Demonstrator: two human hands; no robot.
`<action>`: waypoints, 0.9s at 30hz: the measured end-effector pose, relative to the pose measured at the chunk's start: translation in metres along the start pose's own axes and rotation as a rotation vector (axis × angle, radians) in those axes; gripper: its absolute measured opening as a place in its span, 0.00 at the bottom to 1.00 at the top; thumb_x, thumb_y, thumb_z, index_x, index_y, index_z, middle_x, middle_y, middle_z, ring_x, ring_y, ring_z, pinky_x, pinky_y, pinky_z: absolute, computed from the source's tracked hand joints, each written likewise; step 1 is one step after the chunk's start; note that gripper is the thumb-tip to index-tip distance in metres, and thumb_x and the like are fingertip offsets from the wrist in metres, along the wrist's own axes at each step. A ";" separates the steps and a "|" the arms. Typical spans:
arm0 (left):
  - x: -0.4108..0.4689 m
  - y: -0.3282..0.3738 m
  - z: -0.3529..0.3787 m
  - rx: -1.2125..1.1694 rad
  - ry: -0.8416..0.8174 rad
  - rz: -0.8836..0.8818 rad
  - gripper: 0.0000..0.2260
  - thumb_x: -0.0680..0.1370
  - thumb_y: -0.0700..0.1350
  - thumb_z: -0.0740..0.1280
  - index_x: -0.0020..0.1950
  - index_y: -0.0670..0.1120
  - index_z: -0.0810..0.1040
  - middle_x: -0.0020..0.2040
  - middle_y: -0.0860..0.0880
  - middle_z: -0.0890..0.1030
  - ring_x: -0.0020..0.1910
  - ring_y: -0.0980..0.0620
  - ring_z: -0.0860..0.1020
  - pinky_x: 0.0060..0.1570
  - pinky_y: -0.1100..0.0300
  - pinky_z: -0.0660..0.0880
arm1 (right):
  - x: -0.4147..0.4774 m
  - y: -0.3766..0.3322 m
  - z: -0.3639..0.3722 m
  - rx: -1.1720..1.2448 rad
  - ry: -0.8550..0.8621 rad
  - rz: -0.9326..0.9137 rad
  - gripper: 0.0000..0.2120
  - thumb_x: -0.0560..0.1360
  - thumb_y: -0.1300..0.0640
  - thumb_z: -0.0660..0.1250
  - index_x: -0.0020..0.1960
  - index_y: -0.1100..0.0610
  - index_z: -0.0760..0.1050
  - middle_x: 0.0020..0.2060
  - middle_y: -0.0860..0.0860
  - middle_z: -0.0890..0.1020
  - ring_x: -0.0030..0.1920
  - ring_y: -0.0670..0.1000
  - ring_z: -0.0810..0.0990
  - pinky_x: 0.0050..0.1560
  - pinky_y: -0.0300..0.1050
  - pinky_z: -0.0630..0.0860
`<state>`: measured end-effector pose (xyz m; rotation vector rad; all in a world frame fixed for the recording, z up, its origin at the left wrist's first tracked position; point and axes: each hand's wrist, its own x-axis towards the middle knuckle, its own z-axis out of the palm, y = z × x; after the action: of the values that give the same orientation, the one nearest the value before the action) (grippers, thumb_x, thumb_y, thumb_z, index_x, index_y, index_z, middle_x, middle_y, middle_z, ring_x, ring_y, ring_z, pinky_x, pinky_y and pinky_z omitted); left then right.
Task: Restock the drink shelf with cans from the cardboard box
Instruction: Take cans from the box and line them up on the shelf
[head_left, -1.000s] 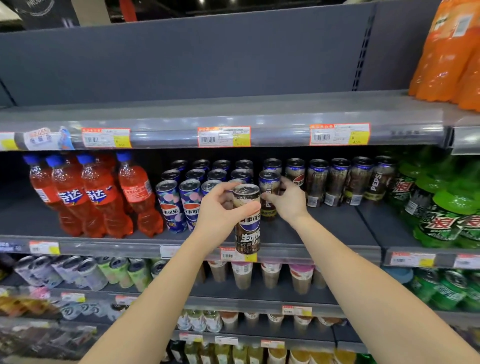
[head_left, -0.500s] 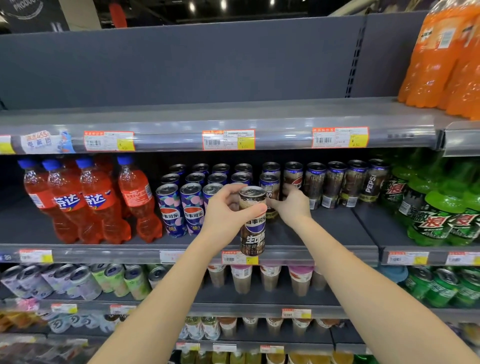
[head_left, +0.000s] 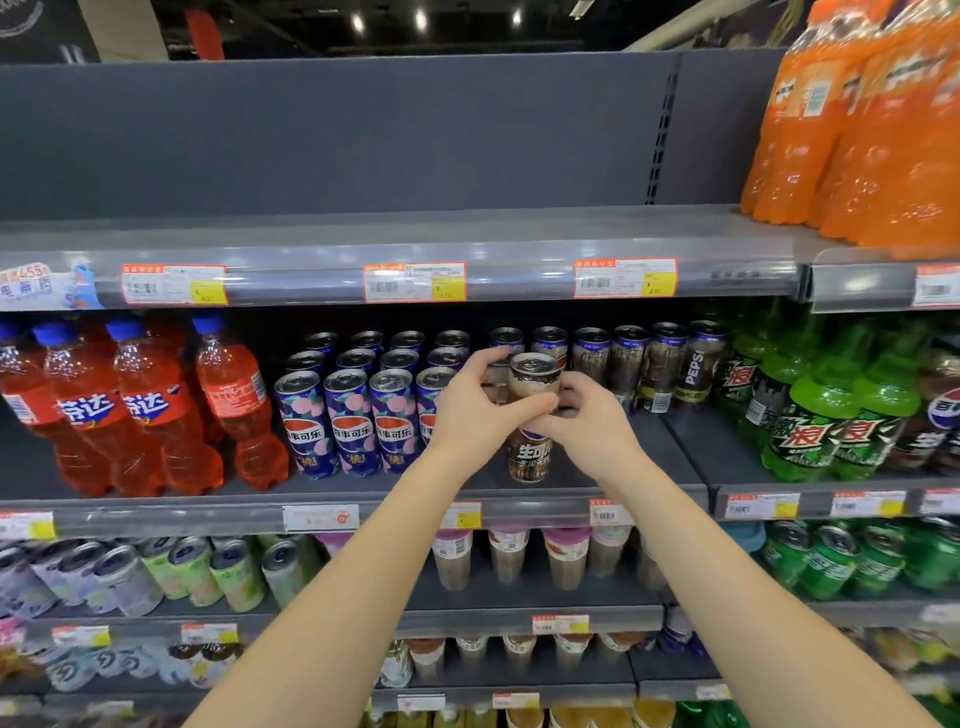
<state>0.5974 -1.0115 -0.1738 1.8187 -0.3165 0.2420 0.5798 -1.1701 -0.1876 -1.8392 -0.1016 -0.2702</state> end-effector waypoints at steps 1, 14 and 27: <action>-0.001 0.000 -0.001 0.062 0.004 0.014 0.34 0.70 0.55 0.82 0.73 0.56 0.73 0.59 0.58 0.81 0.57 0.60 0.81 0.58 0.59 0.80 | 0.004 0.006 -0.003 -0.008 0.032 0.008 0.20 0.69 0.57 0.79 0.58 0.50 0.79 0.48 0.48 0.86 0.49 0.50 0.85 0.51 0.47 0.82; -0.023 -0.001 0.000 0.685 0.050 0.164 0.24 0.79 0.51 0.69 0.76 0.55 0.71 0.71 0.52 0.76 0.69 0.50 0.74 0.59 0.51 0.77 | 0.060 0.052 -0.002 -0.146 0.209 0.136 0.29 0.66 0.55 0.82 0.65 0.54 0.76 0.56 0.51 0.83 0.57 0.53 0.81 0.62 0.55 0.78; -0.023 -0.018 -0.008 0.581 0.088 0.149 0.24 0.79 0.48 0.70 0.75 0.54 0.72 0.69 0.53 0.78 0.68 0.51 0.74 0.66 0.49 0.75 | 0.066 0.053 0.003 -0.248 0.212 0.070 0.26 0.73 0.55 0.77 0.69 0.54 0.75 0.58 0.52 0.83 0.60 0.53 0.80 0.59 0.44 0.73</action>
<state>0.5818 -0.9976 -0.1953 2.3492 -0.3430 0.5620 0.6552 -1.1871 -0.2226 -2.0428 0.1493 -0.4424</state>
